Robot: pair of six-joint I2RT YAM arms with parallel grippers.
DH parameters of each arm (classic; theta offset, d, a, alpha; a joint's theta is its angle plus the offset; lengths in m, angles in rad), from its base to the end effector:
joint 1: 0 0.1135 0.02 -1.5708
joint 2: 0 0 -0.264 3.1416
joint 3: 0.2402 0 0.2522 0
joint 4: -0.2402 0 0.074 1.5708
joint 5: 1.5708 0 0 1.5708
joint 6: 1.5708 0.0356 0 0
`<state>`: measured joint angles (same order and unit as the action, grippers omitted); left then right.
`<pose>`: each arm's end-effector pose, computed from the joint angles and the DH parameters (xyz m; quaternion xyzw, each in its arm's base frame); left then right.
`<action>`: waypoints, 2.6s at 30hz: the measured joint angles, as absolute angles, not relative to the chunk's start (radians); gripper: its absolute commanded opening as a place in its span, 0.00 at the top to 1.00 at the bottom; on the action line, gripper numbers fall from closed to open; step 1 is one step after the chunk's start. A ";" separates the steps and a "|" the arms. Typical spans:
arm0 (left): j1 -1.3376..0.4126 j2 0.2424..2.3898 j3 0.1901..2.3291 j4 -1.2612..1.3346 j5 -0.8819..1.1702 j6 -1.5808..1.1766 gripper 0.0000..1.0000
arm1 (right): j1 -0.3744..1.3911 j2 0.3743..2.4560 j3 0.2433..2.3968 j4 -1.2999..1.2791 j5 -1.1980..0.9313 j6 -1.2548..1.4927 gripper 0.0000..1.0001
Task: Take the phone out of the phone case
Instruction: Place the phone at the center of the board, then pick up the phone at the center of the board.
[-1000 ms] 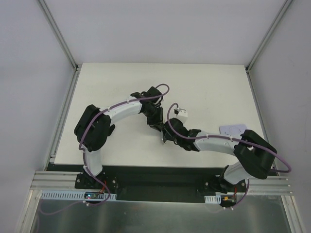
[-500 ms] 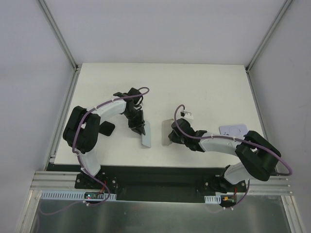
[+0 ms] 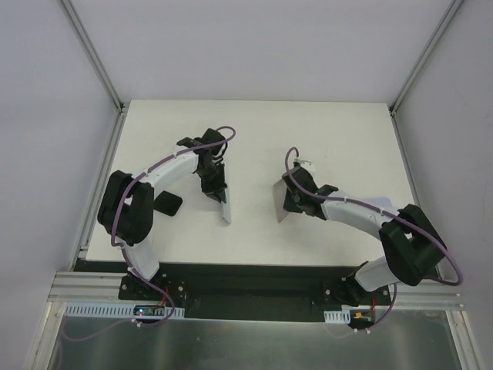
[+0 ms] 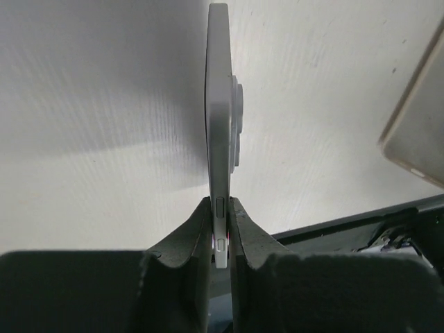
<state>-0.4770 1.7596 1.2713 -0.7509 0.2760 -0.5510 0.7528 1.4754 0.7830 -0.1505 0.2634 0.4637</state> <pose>0.3058 -0.1690 0.2085 -0.0134 0.9771 -0.1985 0.0756 0.2208 0.1941 0.1852 -0.0872 0.9235 0.1009 0.3597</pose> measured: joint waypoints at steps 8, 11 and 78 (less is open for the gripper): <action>-0.429 1.805 1.511 -0.766 0.177 -0.559 1.00 | 0.472 1.511 0.951 -0.272 0.210 0.316 0.99; -0.406 1.877 1.637 -0.773 0.111 -0.550 1.00 | 0.381 1.587 1.051 -0.279 0.162 0.293 0.99; -0.334 1.403 1.147 -0.759 0.007 -0.484 0.08 | -0.302 1.687 1.133 -0.669 0.166 0.533 0.12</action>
<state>-0.3340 1.4033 1.1469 -0.7586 0.0071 -0.4835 -0.3023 1.6871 1.1332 -0.6685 0.1661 0.5335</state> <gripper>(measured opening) 0.918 0.873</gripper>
